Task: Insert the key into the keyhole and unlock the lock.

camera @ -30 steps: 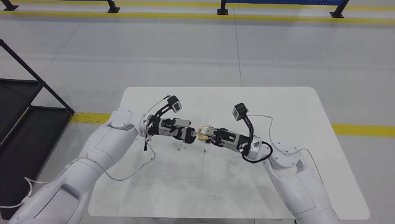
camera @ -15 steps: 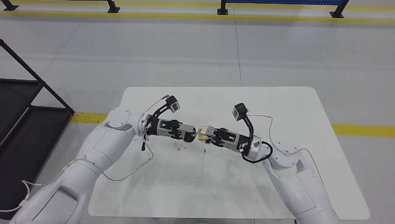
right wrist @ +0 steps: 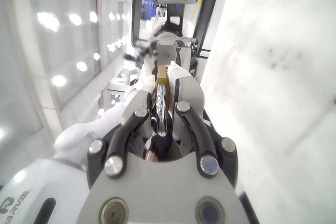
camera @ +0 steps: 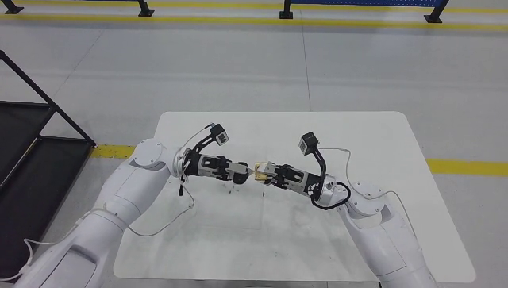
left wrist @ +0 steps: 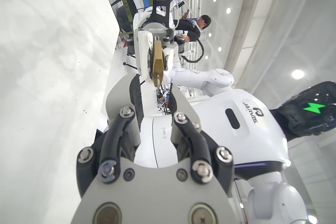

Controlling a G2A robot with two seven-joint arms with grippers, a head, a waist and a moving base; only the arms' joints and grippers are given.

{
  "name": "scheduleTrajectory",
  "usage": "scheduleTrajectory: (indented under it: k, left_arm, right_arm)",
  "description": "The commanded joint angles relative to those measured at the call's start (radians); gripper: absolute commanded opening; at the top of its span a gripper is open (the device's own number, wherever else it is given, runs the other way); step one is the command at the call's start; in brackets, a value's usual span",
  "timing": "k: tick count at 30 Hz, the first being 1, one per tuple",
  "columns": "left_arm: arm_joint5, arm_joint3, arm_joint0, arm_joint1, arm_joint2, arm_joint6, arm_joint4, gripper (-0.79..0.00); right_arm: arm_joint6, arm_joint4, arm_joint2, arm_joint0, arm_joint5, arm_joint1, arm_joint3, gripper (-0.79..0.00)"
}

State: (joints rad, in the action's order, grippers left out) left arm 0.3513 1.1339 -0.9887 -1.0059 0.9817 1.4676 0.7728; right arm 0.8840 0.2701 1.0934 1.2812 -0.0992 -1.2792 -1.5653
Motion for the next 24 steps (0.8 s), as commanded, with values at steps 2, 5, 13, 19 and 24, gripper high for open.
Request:
scheduleTrajectory:
  k: [2,5,13,19,24]
  left_arm:
    - [0.000,0.010,-0.005,-0.002,0.001,-0.013,-0.007,-0.533]
    - [-0.003,0.013,-0.006,-0.003,0.004,-0.015,-0.015,-0.591]
    - [-0.013,0.032,-0.015,-0.005,0.015,-0.019,-0.018,-0.785]
    - [-0.026,0.042,-0.021,-0.007,0.021,-0.024,-0.023,-0.785]
    - [-0.037,0.048,-0.019,-0.012,0.019,-0.032,-0.027,-0.785]
  right_arm:
    - [0.000,0.000,0.000,0.000,0.000,0.000,0.000,-0.785]
    - [0.000,0.000,0.000,0.000,0.000,0.000,0.000,-0.785]
    - [0.000,0.000,0.000,0.000,0.000,0.000,0.000,-0.785]
    - [0.000,0.000,0.000,0.000,0.000,0.000,0.000,-0.785]
    - [0.000,0.000,0.000,0.000,0.000,0.000,0.000,-0.785]
